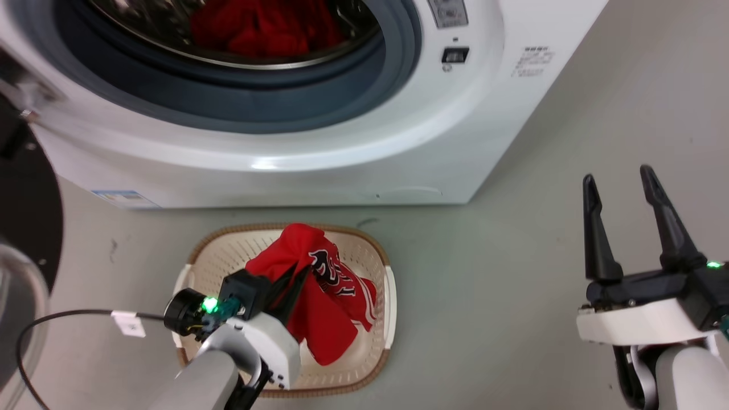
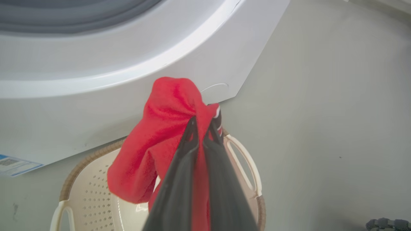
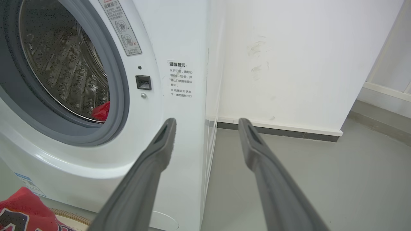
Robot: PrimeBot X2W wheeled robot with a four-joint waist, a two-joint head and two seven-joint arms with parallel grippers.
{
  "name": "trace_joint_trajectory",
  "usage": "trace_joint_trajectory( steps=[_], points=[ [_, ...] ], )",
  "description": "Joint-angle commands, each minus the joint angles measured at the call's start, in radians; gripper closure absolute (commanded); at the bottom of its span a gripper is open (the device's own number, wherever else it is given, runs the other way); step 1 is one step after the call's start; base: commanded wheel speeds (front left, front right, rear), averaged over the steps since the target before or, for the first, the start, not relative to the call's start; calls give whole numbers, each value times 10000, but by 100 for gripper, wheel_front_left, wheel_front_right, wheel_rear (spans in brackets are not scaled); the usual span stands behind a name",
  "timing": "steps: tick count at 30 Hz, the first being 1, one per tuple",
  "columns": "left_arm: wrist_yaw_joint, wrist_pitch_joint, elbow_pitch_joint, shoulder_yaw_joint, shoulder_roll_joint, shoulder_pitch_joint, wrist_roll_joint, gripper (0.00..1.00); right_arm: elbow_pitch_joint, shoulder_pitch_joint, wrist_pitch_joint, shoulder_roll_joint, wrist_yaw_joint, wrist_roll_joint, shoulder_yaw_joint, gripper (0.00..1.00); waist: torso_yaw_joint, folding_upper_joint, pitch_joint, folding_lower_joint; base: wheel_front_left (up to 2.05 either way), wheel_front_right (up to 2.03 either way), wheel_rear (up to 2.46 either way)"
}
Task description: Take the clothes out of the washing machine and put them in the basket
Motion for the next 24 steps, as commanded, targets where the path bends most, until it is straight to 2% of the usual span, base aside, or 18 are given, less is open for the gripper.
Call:
trace_joint_trajectory(
  steps=[1,6,16,24],
  points=[
    [-112,-121,620,-27,-151,-429,73,100,-77,-278,-21,12,-10,27,-7,0,-271,0,687,-1,0,0,0],
    [-375,-310,2652,-193,-558,-1458,178,100,-260,-712,-21,12,-10,141,-26,0,-471,0,1611,-1,0,0,0],
    [-588,-39,6176,-1283,-992,-3931,1273,100,-678,-1582,-21,13,-10,358,-172,0,-787,0,3669,-1,0,0,0],
    [-668,257,7809,-1657,-1121,-5043,1456,100,-896,-1941,-21,15,-10,468,-235,0,-944,0,4762,-1,0,0,0]
  ],
)
